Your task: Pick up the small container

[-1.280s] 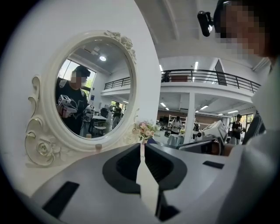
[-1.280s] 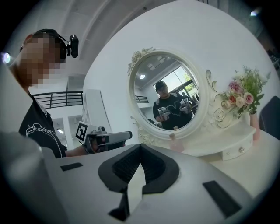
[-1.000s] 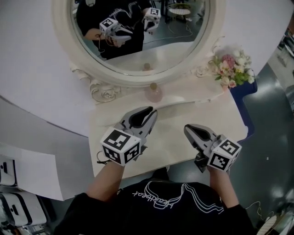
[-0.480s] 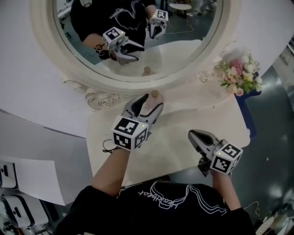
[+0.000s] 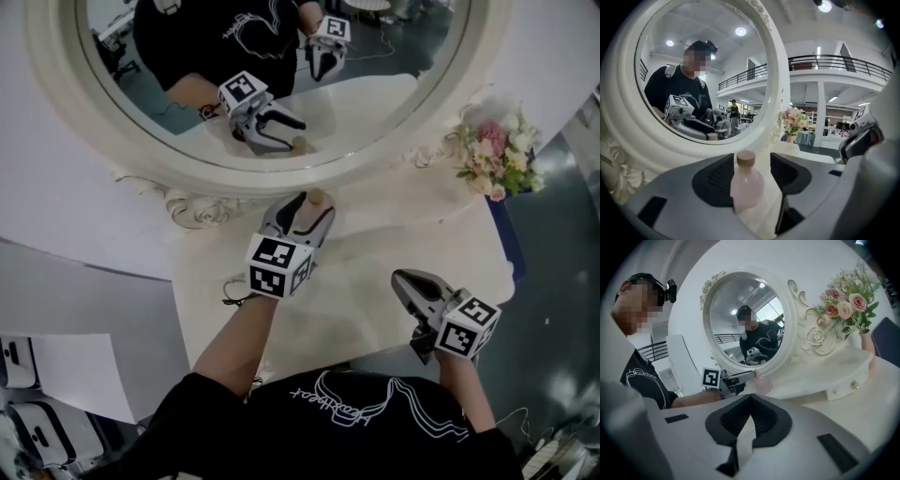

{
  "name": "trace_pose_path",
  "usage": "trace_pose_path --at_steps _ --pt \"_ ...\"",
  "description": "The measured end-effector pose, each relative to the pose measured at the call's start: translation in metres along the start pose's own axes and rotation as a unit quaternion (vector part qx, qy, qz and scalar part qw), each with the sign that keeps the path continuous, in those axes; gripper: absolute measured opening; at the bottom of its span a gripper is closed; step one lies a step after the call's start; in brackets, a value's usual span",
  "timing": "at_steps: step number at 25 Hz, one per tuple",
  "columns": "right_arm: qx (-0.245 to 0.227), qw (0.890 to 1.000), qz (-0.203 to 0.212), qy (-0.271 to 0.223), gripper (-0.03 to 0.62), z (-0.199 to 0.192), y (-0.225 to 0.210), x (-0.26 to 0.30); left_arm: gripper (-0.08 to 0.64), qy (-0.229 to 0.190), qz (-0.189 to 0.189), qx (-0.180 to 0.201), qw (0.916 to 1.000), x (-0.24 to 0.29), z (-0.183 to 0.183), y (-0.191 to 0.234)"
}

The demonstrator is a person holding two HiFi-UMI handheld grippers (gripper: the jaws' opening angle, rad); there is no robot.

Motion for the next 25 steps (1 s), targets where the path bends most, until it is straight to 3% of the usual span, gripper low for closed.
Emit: trace_pose_path --at_steps 6,14,25 --pt "0.022 1.0 -0.014 -0.003 0.008 -0.005 -0.007 0.001 0.22 -0.001 0.001 -0.01 0.9999 0.013 -0.012 0.009" --pt "0.019 1.0 -0.022 0.0 0.008 -0.007 -0.013 0.001 0.146 -0.001 0.015 0.002 0.9999 0.024 -0.012 0.013" --pt "0.021 0.999 -0.026 0.0 0.008 -0.005 -0.015 0.005 0.143 0.002 0.016 0.024 0.9996 0.026 -0.013 0.014"
Point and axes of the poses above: the fingertips, and each gripper's own axes: x forward along the fingers, y to its left, z out of its top, the point moved 9 cm from there along -x, backward along the fingers, and after that the axes turned 8 degrees about -z, right-handed, at the moved point
